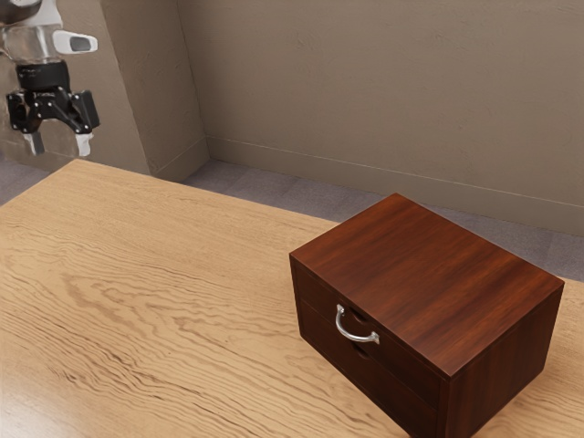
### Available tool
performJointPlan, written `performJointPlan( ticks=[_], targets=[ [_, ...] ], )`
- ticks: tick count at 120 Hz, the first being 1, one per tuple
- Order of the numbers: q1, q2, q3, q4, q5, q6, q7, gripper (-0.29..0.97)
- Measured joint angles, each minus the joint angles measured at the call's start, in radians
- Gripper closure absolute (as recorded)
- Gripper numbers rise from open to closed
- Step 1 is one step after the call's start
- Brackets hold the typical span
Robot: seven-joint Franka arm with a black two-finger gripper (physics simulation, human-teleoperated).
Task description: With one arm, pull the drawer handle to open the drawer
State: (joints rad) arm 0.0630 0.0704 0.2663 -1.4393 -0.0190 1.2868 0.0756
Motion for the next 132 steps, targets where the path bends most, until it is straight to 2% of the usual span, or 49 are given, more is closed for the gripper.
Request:
performJointPlan(
  ticks=[10,18,28,35,39,48,54,57,69,81,121,132],
  targets=[
    [-0.109,0.010,-0.015,0.005,0.002,0.063,0.010,0.00],
    [-0.143,0.012,-0.019,0.015,0.003,0.096,0.017,0.00],
    [-0.134,-0.111,-0.057,0.132,0.041,0.112,0.033,0.00],
    [-0.158,-0.143,-0.102,0.153,0.073,0.140,0.090,0.00],
    [-0.235,-0.133,-0.128,0.153,0.083,0.157,0.128,0.00],
    [-0.468,-0.099,-0.154,0.103,0.099,0.162,0.214,0.00],
    [-0.615,-0.157,-0.159,-0.071,0.109,0.199,0.283,0.00],
    [-0.653,-0.203,-0.160,-0.170,0.114,0.229,0.318,0.01],
    [-0.601,-0.312,-0.161,-0.471,0.157,0.380,0.447,0.00],
    [-0.606,-0.334,-0.162,-0.635,0.199,0.542,0.558,0.00],
    [-0.623,-0.341,-0.158,-0.856,0.231,0.946,0.855,0.00],
    [-0.673,-0.346,-0.159,-0.877,0.232,1.008,0.919,0.00]
  ],
)
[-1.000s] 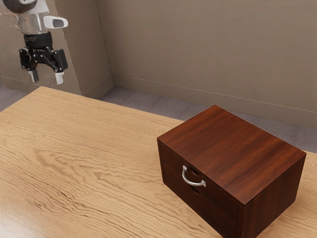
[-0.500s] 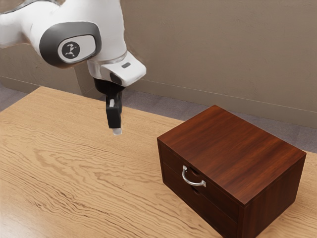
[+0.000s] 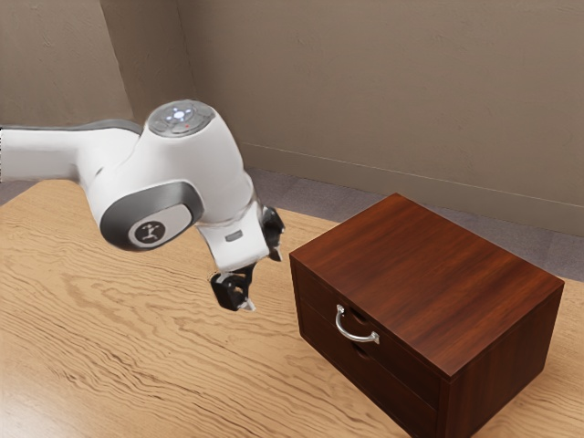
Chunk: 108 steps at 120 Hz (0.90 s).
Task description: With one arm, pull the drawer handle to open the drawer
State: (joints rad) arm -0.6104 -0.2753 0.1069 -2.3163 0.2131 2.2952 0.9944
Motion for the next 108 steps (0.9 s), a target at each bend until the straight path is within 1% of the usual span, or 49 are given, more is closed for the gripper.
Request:
performJointPlan(
  ticks=[11,62,66,74,79,90,108],
  targets=[
    [-0.044,-0.001,0.000,-0.005,0.000,0.040,0.055,0.00],
    [-0.129,-0.033,0.001,-0.116,-0.008,0.163,0.222,0.00],
    [-0.148,-0.036,0.020,-0.124,-0.011,0.170,0.230,0.00],
    [-0.222,-0.039,0.101,-0.138,-0.015,0.185,0.244,0.00],
    [-0.244,-0.036,0.126,-0.143,-0.017,0.193,0.252,0.00],
    [-0.259,-0.031,0.142,-0.165,-0.019,0.217,0.266,0.00],
    [-0.262,-0.021,0.145,-0.191,-0.020,0.256,0.283,0.00]
  ],
)
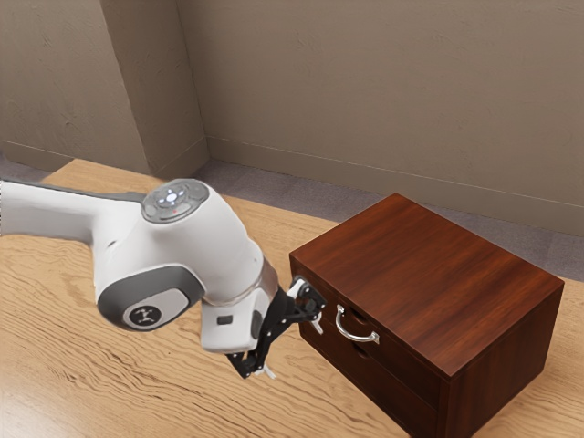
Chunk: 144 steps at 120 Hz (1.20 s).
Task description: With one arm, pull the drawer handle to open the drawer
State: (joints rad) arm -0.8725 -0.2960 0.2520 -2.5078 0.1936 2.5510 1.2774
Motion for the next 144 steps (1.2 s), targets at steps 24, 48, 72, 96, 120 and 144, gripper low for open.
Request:
performJointPlan(
  ticks=[24,48,72,96,120,144],
  targets=[
    [0.001,0.054,0.000,0.001,0.001,0.070,0.012,0.00],
    [0.004,0.100,0.000,0.017,0.009,0.128,0.014,0.00],
    [0.004,0.157,0.000,0.048,0.012,0.169,0.013,0.00],
    [0.002,0.214,0.000,0.084,0.011,0.195,0.013,0.00],
    [0.002,0.234,-0.001,0.091,0.010,0.206,0.010,-0.01],
    [0.002,0.235,0.000,0.090,0.008,0.211,0.002,-0.01]
  ],
)
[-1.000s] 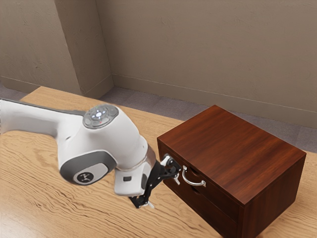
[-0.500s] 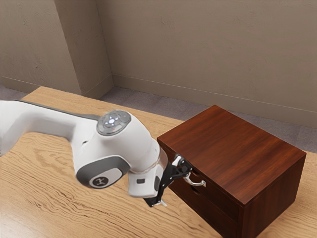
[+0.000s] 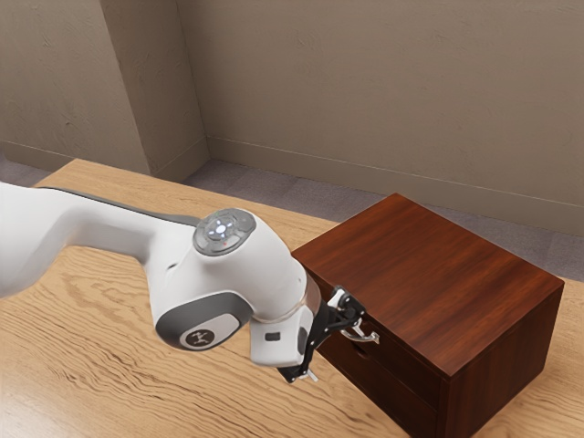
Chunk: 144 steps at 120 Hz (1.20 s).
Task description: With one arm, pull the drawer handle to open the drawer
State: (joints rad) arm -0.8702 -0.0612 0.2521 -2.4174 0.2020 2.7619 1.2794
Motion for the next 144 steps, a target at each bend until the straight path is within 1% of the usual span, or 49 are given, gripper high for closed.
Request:
performJointPlan(
  ticks=[12,24,34,66,121,124,134,144],
  targets=[
    [0.001,0.000,0.004,0.000,-0.001,0.002,-0.007,0.06],
    [0.006,-0.001,0.009,0.000,-0.002,0.001,-0.016,0.15],
    [0.008,-0.001,0.010,0.000,-0.002,0.000,-0.026,0.19],
    [0.004,-0.043,0.010,-0.040,0.001,-0.003,-0.054,0.23],
    [0.002,-0.185,0.007,-0.182,0.012,-0.003,-0.091,0.26],
    [0.001,-0.191,0.007,-0.188,0.019,-0.003,-0.095,0.26],
    [0.002,-0.219,0.007,-0.211,0.071,-0.004,-0.116,0.31],
    [0.000,-0.240,0.006,-0.233,0.103,-0.005,-0.137,0.29]
  ],
)
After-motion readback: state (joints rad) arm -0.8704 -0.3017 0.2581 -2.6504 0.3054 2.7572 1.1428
